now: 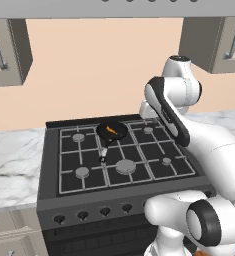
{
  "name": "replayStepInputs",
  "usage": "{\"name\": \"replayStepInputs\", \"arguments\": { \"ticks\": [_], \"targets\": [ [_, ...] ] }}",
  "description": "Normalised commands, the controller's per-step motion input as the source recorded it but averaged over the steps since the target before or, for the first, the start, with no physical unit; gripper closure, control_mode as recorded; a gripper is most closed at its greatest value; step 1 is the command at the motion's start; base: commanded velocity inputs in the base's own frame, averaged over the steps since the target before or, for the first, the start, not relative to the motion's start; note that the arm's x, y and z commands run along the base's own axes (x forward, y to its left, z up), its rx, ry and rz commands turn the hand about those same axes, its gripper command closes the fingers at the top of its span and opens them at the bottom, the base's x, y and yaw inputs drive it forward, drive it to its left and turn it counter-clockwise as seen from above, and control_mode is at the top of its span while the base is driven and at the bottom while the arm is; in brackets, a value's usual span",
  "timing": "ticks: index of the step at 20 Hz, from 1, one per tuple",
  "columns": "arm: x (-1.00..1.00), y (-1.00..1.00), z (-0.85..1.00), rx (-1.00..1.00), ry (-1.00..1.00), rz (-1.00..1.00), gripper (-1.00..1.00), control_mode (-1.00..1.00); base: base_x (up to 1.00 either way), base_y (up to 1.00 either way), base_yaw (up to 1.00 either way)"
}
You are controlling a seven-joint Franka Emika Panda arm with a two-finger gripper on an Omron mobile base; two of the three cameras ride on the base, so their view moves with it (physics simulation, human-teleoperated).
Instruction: Place the shrimp on the plate and place the cucumber on the same plate.
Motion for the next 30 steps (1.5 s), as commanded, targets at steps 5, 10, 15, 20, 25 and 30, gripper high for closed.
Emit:
{"name": "replayStepInputs", "arguments": {
  "ticks": [5, 10, 15, 20, 25, 30],
  "targets": [
    [-0.02, 0.08, -0.02, 0.00, 0.03, 0.01, -1.00, -1.00, 0.00, 0.00, 0.00],
    [-0.01, 0.39, -0.20, 0.00, 0.02, 0.01, -1.00, -1.00, 0.00, 0.00, 0.00],
    [0.13, 0.55, -0.16, 0.00, 0.07, 0.00, -1.00, -1.00, 0.00, 0.00, 0.00],
    [0.18, 0.49, -0.15, -0.01, 0.07, 0.01, -1.00, -1.00, 0.00, 0.00, 0.00],
    [0.21, 0.44, -0.10, -0.03, 0.14, 0.06, -1.00, -1.00, 0.00, 0.00, 0.00],
    [0.08, 0.39, -0.11, -0.04, 0.09, 0.06, -1.00, -1.00, 0.00, 0.00, 0.00]
  ]
}}
